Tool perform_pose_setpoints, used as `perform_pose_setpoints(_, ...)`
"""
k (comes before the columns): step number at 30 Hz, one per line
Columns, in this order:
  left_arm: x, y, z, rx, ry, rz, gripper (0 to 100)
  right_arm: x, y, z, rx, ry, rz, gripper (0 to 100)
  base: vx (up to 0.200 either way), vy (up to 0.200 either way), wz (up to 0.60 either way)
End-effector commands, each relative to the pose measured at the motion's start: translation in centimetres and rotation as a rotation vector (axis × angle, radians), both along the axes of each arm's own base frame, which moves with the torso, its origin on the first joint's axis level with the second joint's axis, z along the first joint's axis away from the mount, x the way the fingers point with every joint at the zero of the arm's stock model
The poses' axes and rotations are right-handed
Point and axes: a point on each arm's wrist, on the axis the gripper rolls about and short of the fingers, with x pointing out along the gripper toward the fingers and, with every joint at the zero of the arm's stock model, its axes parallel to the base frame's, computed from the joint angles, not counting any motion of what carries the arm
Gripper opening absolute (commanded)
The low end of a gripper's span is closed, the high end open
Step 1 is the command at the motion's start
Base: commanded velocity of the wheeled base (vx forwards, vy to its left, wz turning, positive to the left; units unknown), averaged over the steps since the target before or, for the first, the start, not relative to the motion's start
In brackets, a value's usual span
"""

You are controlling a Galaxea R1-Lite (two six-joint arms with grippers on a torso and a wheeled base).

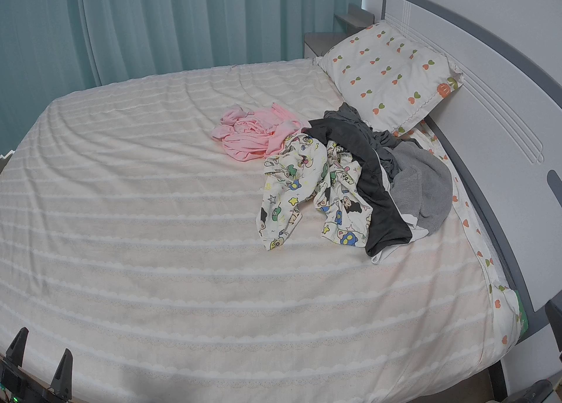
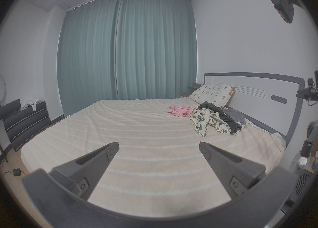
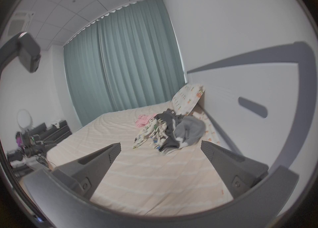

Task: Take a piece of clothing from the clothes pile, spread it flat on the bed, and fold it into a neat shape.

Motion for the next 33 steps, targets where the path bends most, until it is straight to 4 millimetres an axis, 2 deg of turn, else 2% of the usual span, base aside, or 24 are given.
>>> perform_pose_setpoints(1,-0.1,0.0,-0.4,0.0,-0.007,0.001,100,18.1,7.9,-1.5,0.315,0.517,0.217,100,0.0,0.0,0.0)
perform_pose_setpoints(2,-0.1,0.0,-0.4,0.0,-0.007,0.001,100,18.3,8.0,-1.5,0.317,0.519,0.217,100,0.0,0.0,0.0)
perform_pose_setpoints(3,-0.1,0.0,-0.4,0.0,-0.007,0.001,100,20.0,9.0,-2.0,0.331,0.538,0.216,100,0.0,0.0,0.0)
perform_pose_setpoints(8,-0.1,0.0,-0.4,0.0,-0.007,0.001,100,22.3,10.4,-2.5,0.351,0.561,0.22,100,0.0,0.0,0.0)
perform_pose_setpoints(12,-0.1,0.0,-0.4,0.0,-0.005,0.001,100,26.5,13.4,-3.4,0.415,0.598,0.198,100,0.0,0.0,0.0)
perform_pose_setpoints(14,-0.1,0.0,-0.4,0.0,-0.005,0.001,100,27.6,14.2,-3.7,0.422,0.599,0.185,100,0.0,0.0,0.0)
perform_pose_setpoints(15,-0.1,0.0,-0.4,0.0,-0.007,0.001,100,29.3,15.1,-4.3,0.419,0.594,0.158,100,0.0,0.0,0.0)
perform_pose_setpoints(17,-0.1,0.0,-0.4,0.0,-0.007,0.001,100,30.1,15.6,-4.8,0.414,0.591,0.144,100,0.0,0.0,0.0)
perform_pose_setpoints(18,-0.1,0.0,-0.4,0.0,-0.007,0.001,100,31.6,16.4,-5.6,0.404,0.585,0.115,100,0.0,0.0,0.0)
perform_pose_setpoints(21,-0.1,0.0,-0.4,0.0,-0.005,0.001,100,34.1,17.6,-7.1,0.387,0.565,0.055,100,0.0,0.0,0.0)
perform_pose_setpoints(27,-0.1,0.0,-0.4,0.0,-0.007,0.001,100,37.3,18.9,-9.0,0.357,0.564,-0.032,100,0.0,0.0,0.0)
perform_pose_setpoints(33,-0.1,0.0,-0.4,0.0,-0.007,0.001,100,38.4,19.5,-10.0,0.336,0.585,-0.054,100,0.0,0.0,0.0)
